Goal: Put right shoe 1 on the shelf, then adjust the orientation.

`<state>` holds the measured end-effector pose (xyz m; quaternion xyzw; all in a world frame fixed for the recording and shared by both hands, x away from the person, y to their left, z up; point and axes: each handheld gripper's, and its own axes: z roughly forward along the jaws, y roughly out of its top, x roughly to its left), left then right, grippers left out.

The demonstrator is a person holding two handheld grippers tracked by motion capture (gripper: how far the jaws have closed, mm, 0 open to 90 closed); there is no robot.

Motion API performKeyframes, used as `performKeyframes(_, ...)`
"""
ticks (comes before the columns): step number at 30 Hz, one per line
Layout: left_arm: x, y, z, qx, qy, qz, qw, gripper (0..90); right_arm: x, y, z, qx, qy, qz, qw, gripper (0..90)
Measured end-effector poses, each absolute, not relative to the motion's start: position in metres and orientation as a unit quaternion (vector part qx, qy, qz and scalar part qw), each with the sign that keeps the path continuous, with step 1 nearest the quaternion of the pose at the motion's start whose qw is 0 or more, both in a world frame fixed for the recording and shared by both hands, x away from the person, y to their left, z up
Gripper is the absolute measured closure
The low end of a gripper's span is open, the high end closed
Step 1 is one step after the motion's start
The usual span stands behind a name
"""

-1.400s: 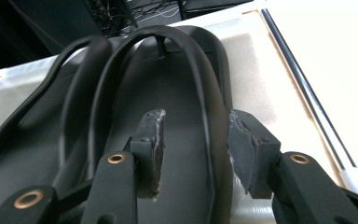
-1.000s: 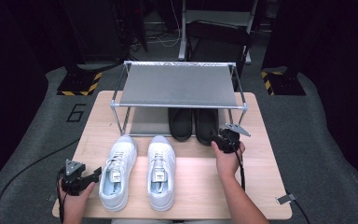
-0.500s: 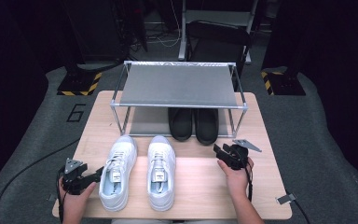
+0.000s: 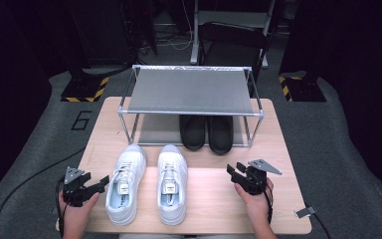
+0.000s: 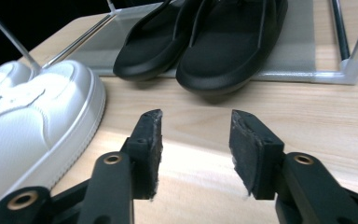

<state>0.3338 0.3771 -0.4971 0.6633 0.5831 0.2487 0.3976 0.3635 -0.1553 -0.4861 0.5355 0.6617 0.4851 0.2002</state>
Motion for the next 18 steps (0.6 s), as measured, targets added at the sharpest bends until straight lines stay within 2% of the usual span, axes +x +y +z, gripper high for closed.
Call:
performKeyframes(5, 0.330, 0.378, -0.486, 0.667, 0.577, 0.237, 0.407, 29.1, 0.351, -0.161, -0.488, 0.528, 0.667, 0.487, 0.198, 58.4)
performKeyframes(8, 0.329, 0.379, -0.481, 0.662, 0.576, 0.240, 0.416, 31.4, 0.348, -0.166, -0.491, 0.532, 0.665, 0.492, 0.182, 57.0)
performKeyframes(10, 0.328, 0.379, -0.479, 0.661, 0.576, 0.235, 0.419, 31.8, 0.347, -0.168, -0.493, 0.534, 0.663, 0.488, 0.192, 56.2)
performKeyframes(18, 0.323, 0.373, -0.469, 0.671, 0.563, 0.235, 0.422, 37.8, 0.344, -0.170, -0.498, 0.553, 0.660, 0.475, 0.181, 52.5)
